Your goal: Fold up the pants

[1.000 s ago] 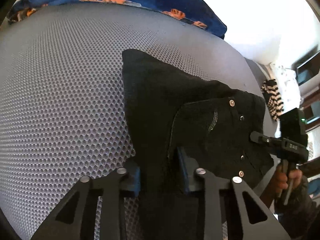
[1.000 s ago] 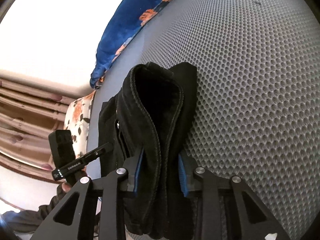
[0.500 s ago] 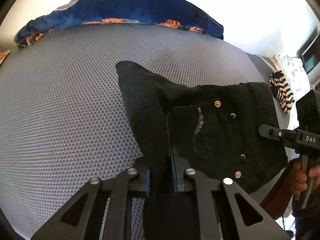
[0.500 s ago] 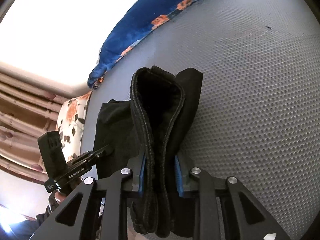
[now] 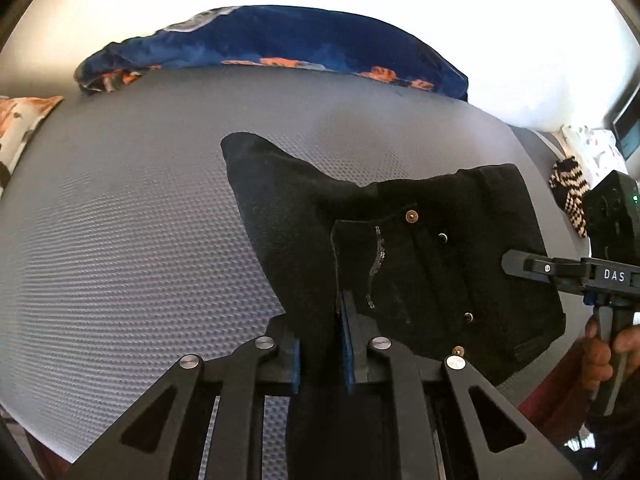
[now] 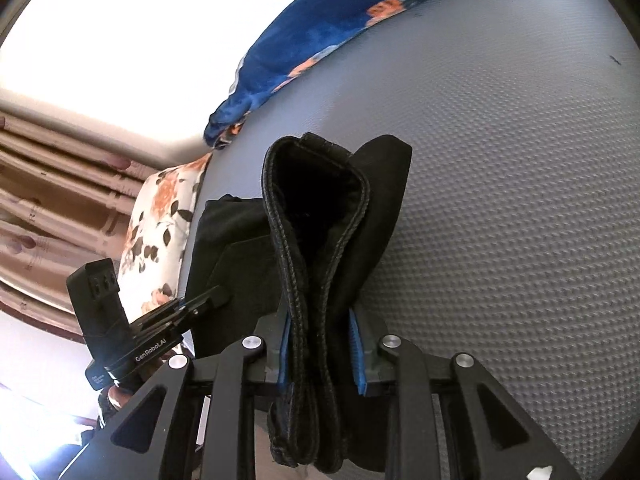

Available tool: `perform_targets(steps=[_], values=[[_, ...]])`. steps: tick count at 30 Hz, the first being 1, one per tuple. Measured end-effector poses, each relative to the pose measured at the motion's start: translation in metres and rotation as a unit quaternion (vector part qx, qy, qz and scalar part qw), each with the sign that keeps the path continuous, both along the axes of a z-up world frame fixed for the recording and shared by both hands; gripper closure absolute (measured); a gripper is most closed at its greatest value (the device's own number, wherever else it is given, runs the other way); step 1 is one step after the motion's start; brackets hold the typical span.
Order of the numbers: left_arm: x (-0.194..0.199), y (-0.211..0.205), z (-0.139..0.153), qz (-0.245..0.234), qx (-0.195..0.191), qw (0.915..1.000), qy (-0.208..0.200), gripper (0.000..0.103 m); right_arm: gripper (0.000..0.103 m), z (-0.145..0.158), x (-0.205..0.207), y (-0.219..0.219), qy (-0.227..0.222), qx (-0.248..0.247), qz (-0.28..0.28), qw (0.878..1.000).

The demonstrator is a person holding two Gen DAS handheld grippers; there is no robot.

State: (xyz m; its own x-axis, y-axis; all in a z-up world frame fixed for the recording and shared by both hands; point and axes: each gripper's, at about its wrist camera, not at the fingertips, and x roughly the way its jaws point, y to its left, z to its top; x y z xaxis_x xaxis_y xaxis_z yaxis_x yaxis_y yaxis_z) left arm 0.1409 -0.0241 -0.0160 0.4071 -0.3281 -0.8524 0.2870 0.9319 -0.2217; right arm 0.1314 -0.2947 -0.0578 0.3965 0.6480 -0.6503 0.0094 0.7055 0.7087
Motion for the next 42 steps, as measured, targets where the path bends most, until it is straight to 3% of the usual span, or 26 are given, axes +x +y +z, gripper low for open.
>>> perform_targets(steps=[13,27,34,37,39,40,41,42], values=[[0.040,0.033,0.015,0.026,-0.007,0.9993,-0.027,0.087,0.080,0.012,0.050,0.028,-0.018,0.005,0.021,1.000],[0.142,0.043,0.010,0.037,-0.015,0.9985,-0.036,0.087,0.080,0.012,0.138,0.031,-0.014,-0.006,0.016,1.000],[0.188,0.046,-0.006,0.045,-0.022,0.9981,-0.035,0.087,0.080,0.007,0.180,0.029,-0.016,-0.021,0.006,1.000],[0.199,0.049,-0.023,0.045,-0.013,0.9985,-0.027,0.086,0.080,-0.003,0.189,0.028,-0.013,-0.040,-0.001,0.999],[0.202,0.056,-0.037,0.052,-0.007,0.9984,-0.018,0.081,0.076,-0.009,0.192,0.029,-0.011,-0.081,-0.007,0.997],[0.203,0.059,-0.044,0.054,-0.013,0.9984,-0.013,0.075,0.073,-0.013,0.192,0.031,-0.008,-0.106,-0.010,0.994],[0.202,0.064,-0.051,0.059,-0.016,0.9981,-0.008,0.065,0.062,-0.018,0.191,0.034,-0.012,-0.147,-0.005,0.989],[0.200,0.067,-0.056,0.067,-0.015,0.9976,-0.007,0.061,0.054,-0.021,0.188,0.037,-0.016,-0.178,-0.001,0.984]])
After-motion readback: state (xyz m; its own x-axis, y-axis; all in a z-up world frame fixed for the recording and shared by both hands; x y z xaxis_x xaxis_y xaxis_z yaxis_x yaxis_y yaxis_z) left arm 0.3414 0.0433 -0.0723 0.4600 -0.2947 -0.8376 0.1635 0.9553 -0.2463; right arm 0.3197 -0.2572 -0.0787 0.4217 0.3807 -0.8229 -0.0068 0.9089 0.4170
